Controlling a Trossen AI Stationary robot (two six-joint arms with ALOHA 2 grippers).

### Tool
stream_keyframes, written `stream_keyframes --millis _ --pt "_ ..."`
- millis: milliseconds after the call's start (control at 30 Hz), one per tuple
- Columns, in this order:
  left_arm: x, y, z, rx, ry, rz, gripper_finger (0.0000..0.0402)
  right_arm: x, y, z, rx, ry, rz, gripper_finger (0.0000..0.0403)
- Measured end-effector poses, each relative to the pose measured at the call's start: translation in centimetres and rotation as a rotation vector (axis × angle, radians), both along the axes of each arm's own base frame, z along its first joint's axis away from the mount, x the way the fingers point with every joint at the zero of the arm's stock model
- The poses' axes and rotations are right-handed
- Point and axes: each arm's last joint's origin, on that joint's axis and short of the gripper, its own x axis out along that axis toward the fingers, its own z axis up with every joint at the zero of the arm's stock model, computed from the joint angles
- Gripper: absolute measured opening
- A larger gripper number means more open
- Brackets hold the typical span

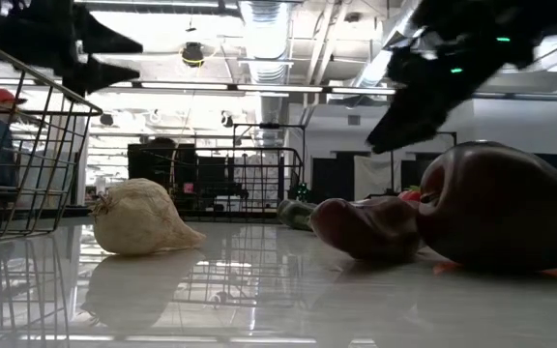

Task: Sort produce into baskets
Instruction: Put the yellow corn into the black wire basket

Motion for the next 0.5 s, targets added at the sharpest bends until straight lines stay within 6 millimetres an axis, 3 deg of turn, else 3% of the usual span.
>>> stream_keyframes --millis 200,500 --pt "1.5 0.1 3.1 0.033 0.094 -0.016 0.0279 4.4 -3.4 0.3 -0.124 0.406 0.127 0.0277" --pt "3.7 0.1 3.2 0.080 0.228 0.007 0.0279 8.6 -7.1 0.7 -0.238 0.729 0.393 0.0308"
